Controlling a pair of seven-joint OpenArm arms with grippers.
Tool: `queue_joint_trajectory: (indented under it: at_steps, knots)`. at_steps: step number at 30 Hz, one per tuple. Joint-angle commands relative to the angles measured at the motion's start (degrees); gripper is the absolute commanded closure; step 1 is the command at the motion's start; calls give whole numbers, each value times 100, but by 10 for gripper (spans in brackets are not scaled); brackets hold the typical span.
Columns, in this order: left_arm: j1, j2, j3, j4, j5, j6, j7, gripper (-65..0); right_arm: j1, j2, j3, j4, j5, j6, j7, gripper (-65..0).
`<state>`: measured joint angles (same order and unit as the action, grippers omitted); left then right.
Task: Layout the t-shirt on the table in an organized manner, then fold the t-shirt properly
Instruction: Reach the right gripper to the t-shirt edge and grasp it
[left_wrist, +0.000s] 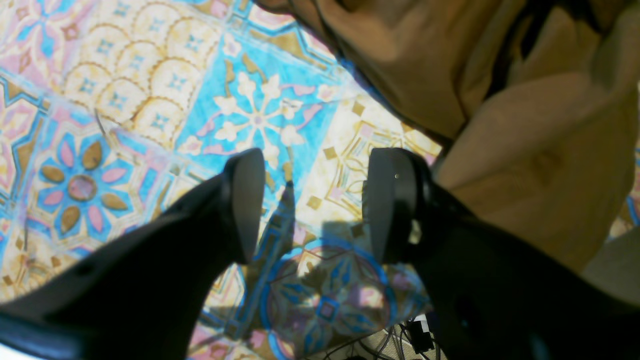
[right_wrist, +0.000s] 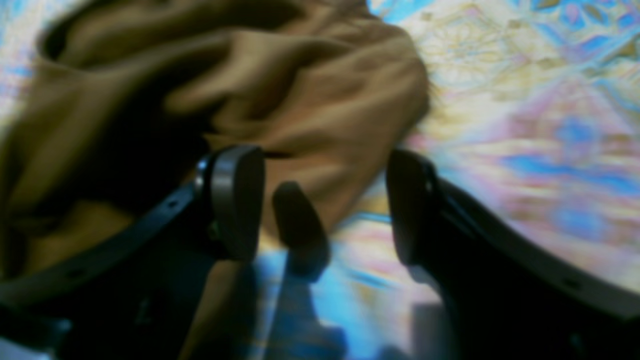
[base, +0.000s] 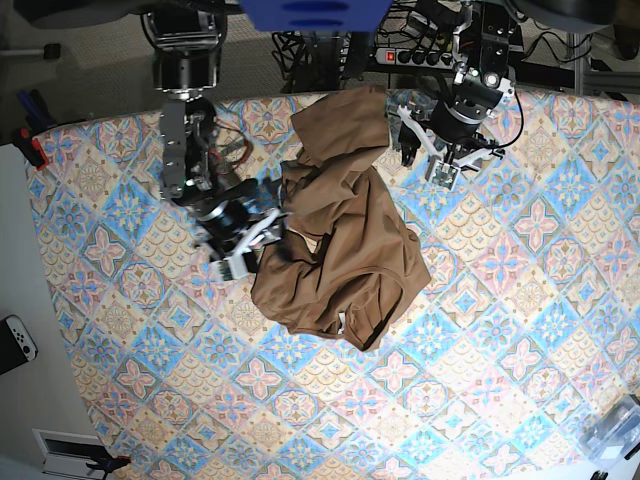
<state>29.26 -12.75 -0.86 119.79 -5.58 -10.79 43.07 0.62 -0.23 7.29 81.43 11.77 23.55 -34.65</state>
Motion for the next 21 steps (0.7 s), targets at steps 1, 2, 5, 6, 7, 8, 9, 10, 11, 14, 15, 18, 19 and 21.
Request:
queue_joint_trajectory:
  at_steps: [1,2,5,6,7,8,9,10,11,14,15,18,19,21]
  knots:
    - [6,-13,-6,87,0,11,-92,-323,109,-8,-4,-33,243,23,147,-379]
    - [6,-13,-6,78,9,11,-92,-323,109,-8,-4,-191,401,23,164,-379]
    - [6,-13,-6,78,9,2,-92,-323,109,-8,-4,-657,814,23,182,-379]
    - [6,-13,-6,78,9,2,-92,-323,118,-8,-4,-815,964,23,191,-379]
    - [6,-13,-6,78,9,2,-92,-323,118,-8,-4,-965,1096,23,199,-379]
    - [6,-13,-6,78,9,2,-92,-323,153,-8,5,-1061,1192,23,252,-379]
    - [6,-13,-6,78,9,2,-92,-323,250,-8,40,-1079,1254,23,340,-379]
    - [6,-13,-15,78,9,2,-92,-323,294,-8,128,-1088,1333,23,419,-378]
    - [6,-13,-15,78,9,2,-92,-323,311,-8,181,-1088,1368,23,454,-378]
    - [15,-13,-15,78,9,2,-92,-323,311,-8,216,-903,1377,23,463,-378]
    - [15,-13,-15,78,9,2,-92,-323,311,-8,216,-763,1377,32,463,-378]
    - [6,-13,-6,52,9,2,-92,-323,311,1,242,-314,1377,32,481,-378]
    - [6,-13,3,52,9,2,-92,-323,311,10,251,-209,1377,32,481,-378]
    - [6,-13,12,52,9,2,-92,-323,311,124,251,-112,1377,32,481,-377]
